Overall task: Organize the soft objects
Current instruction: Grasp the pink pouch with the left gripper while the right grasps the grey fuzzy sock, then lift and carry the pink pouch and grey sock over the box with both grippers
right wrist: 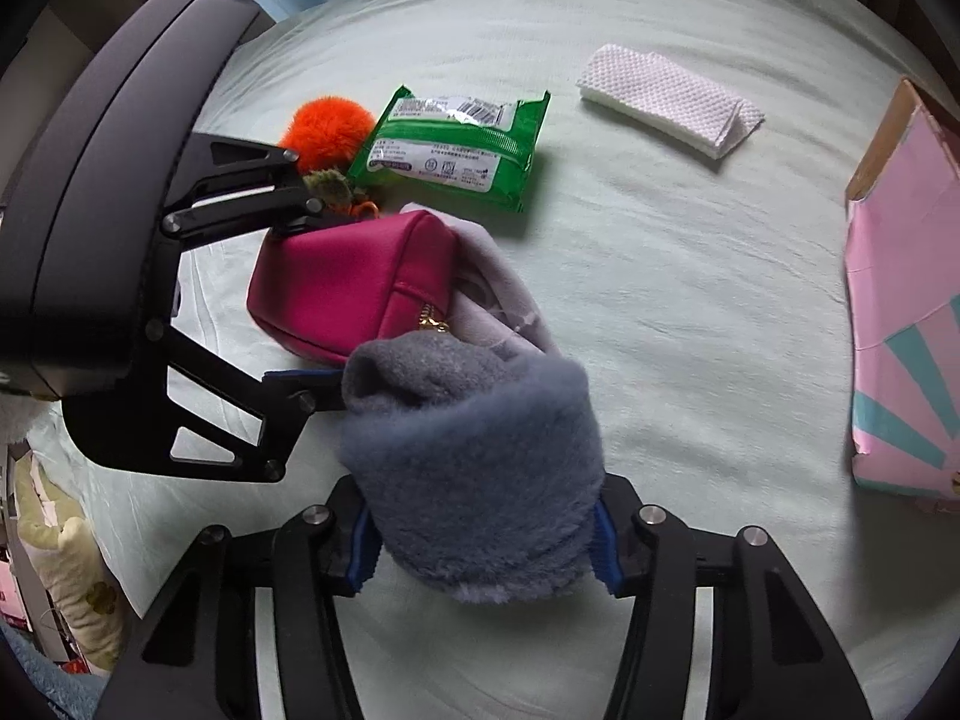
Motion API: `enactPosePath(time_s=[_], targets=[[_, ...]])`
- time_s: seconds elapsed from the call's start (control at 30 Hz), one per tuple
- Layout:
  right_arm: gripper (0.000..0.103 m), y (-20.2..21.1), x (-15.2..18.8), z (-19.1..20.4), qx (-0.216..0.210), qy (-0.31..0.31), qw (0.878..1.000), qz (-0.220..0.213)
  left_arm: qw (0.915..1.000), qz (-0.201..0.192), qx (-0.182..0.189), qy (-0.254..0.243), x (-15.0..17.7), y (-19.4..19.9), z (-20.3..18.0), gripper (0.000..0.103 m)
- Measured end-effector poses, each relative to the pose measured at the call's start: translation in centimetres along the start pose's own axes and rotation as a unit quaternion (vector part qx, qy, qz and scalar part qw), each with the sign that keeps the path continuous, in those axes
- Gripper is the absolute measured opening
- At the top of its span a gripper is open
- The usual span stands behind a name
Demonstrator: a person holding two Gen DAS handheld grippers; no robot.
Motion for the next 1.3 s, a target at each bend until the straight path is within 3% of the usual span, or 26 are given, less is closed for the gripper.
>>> enactPosePath(time_s=[0.33, 0.67, 0.97, 1.3], targets=[[0.050, 4.2, 1.7, 0.9, 0.001, -0.012, 0.999, -0.038, 0.9989, -0.009, -0.034, 0.032, 1.1, 5.9, -1.7, 0.051], [0.050, 11.0, 3.0, 2.3, 0.007, -0.010, 0.995, -0.095, 0.9928, -0.038, -0.080, 0.082, 1.4, 14.3, -3.1, 0.051], [0.050, 17.3, 4.6, 2.5, 0.028, -0.011, 0.990, -0.140, 0.9789, -0.068, -0.101, 0.164, 1.5, 20.2, -3.8, 0.049], [0.050, 25.8, 5.3, 2.2, 0.049, -0.024, 0.978, -0.200, 0.9658, -0.120, -0.125, 0.193, -1.4, 27.0, -3.5, 0.049]])
Point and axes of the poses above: each gripper's, at about its wrist camera, not at the fingertips, and y roughly against the way its jaws point, z to its left, x to its underside, the point moved 2 cm from there along -y, roughly the way its jaws point, and after that the axes turned 15 degrees about -y, right-handed, at the moved point
